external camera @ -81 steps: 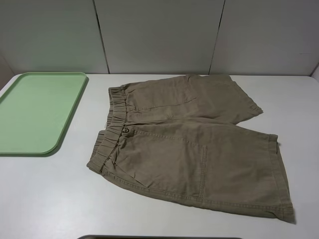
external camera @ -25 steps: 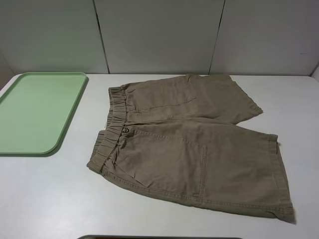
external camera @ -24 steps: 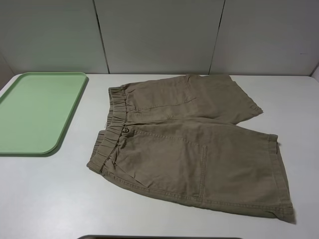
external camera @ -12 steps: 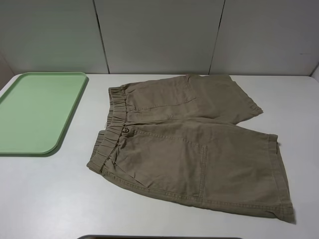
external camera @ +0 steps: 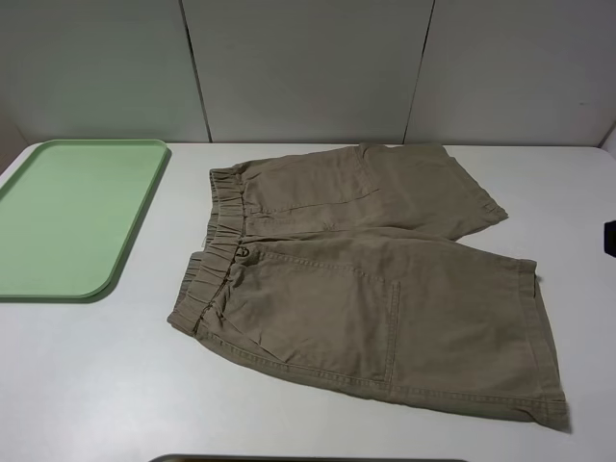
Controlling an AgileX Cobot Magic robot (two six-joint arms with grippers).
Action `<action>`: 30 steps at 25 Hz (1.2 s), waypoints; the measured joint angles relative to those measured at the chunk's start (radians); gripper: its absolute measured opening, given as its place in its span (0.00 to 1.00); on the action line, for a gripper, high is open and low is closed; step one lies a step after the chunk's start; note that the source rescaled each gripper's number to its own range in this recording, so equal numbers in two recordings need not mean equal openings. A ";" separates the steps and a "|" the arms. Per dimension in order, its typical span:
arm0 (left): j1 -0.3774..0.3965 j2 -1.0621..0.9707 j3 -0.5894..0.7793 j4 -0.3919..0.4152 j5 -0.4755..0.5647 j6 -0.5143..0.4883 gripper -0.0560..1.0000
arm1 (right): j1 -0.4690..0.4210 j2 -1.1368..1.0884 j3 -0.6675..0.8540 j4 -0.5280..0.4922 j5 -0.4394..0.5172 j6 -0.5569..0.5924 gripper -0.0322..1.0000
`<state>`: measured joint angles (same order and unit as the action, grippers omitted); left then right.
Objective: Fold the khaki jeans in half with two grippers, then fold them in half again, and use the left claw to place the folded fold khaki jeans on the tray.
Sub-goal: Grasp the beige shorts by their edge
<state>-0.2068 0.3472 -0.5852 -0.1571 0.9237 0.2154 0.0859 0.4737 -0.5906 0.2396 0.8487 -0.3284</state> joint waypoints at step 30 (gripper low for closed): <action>-0.252 0.709 0.000 -0.328 -0.355 0.934 0.88 | 0.274 0.529 0.001 -0.209 -0.103 -0.268 1.00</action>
<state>-0.4584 1.0561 -0.5852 -0.4855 0.5686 1.1495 0.3595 1.0031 -0.5900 0.0304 0.7455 -0.5965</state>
